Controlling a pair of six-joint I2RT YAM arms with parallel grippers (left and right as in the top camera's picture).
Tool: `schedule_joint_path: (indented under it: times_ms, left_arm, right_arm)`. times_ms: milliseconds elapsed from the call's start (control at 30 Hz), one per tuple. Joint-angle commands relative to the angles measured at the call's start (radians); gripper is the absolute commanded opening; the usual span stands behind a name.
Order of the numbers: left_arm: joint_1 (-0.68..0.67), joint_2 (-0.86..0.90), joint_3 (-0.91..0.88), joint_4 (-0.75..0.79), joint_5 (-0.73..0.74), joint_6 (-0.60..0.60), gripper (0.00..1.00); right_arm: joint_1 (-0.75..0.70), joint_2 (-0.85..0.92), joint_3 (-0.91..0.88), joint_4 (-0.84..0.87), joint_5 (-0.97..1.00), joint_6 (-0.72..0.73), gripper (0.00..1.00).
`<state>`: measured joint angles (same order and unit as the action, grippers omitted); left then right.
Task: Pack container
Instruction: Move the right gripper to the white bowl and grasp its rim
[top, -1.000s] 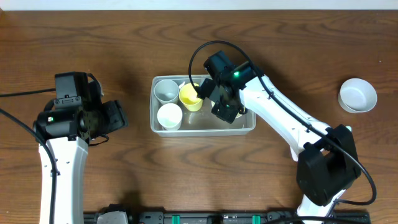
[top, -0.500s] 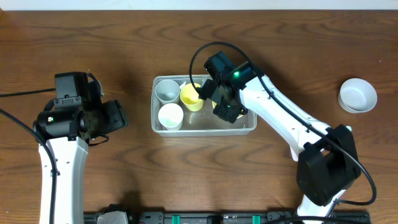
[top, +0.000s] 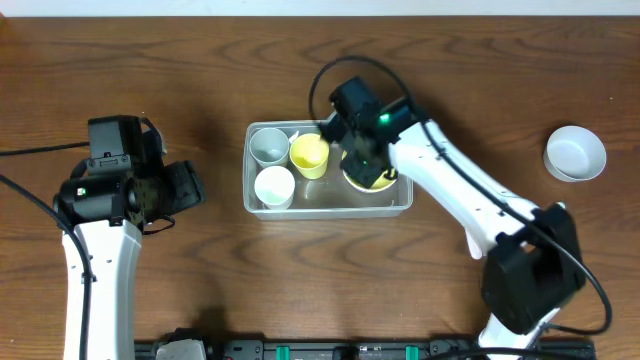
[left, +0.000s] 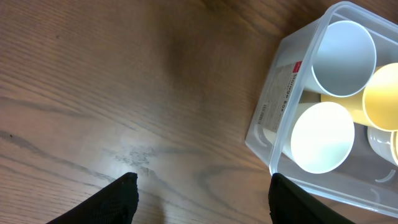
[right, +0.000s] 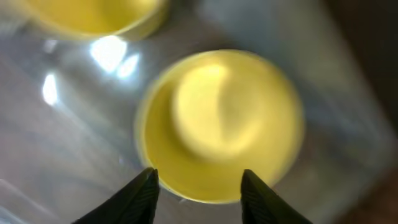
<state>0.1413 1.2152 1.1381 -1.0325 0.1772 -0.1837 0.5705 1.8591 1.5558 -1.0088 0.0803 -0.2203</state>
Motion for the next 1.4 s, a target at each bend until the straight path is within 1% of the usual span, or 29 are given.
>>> schedule_joint_path:
  times_ms: [0, 33, 100, 233, 300, 400, 533, 633, 900, 1133, 1233, 1300, 1367]
  left_arm:
    - [0.004, -0.011, -0.006, -0.002, -0.005, -0.001, 0.68]
    - [0.004, -0.011, -0.007, -0.002, -0.005, -0.001, 0.68]
    - [0.004, -0.011, -0.006, -0.002, -0.005, -0.001, 0.68]
    - [0.004, -0.011, -0.007, -0.001, -0.005, -0.001, 0.68]
    - [0.004, -0.011, -0.006, -0.001, -0.005, -0.001, 0.68]
    - [0.004, -0.011, -0.007, -0.001, -0.005, -0.001, 0.68]
    - [0.004, -0.011, -0.007, -0.002, -0.005, -0.002, 0.68]
    - [0.004, -0.011, -0.006, -0.002, -0.005, -0.002, 0.68]
    - [0.004, -0.011, -0.006, -0.004, -0.005, -0.001, 0.68]
    - [0.004, -0.011, -0.007, -0.005, -0.005, -0.001, 0.68]
    - [0.004, -0.011, -0.007, -0.005, -0.005, -0.002, 0.68]
    - [0.004, -0.011, -0.006, -0.006, -0.005, -0.002, 0.68]
    - [0.004, -0.011, -0.007, -0.006, -0.005, -0.002, 0.68]
  right_arm:
    - [-0.126, -0.13, 0.077, 0.013, 0.066, 0.229, 0.65]
    - [-0.164, -0.15, 0.084, 0.016, 0.065, 0.263, 0.72]
    - [-0.258, -0.189, 0.088, 0.03, 0.064, 0.314, 0.77]
    - [-0.458, -0.206, 0.087, 0.024, 0.043, 0.317, 0.81]
    - [-0.555, -0.188, 0.085, 0.024, 0.042, 0.306, 0.84]
    - [-0.685, -0.14, 0.085, 0.027, 0.042, 0.263, 0.84]
    - [-0.792, -0.066, 0.085, 0.05, 0.042, 0.245, 0.85]
    - [-0.841, -0.011, 0.085, 0.064, 0.034, 0.229, 0.86]
    - [-0.919, 0.143, 0.085, 0.08, -0.034, 0.223, 0.85]
    - [-0.925, 0.257, 0.085, 0.078, -0.066, 0.223, 0.78]
    - [-0.925, 0.286, 0.085, 0.077, -0.067, 0.227, 0.68]
    - [-0.924, 0.29, 0.084, 0.078, -0.07, 0.233, 0.6]
    - [-0.924, 0.29, 0.084, 0.079, -0.07, 0.24, 0.45]
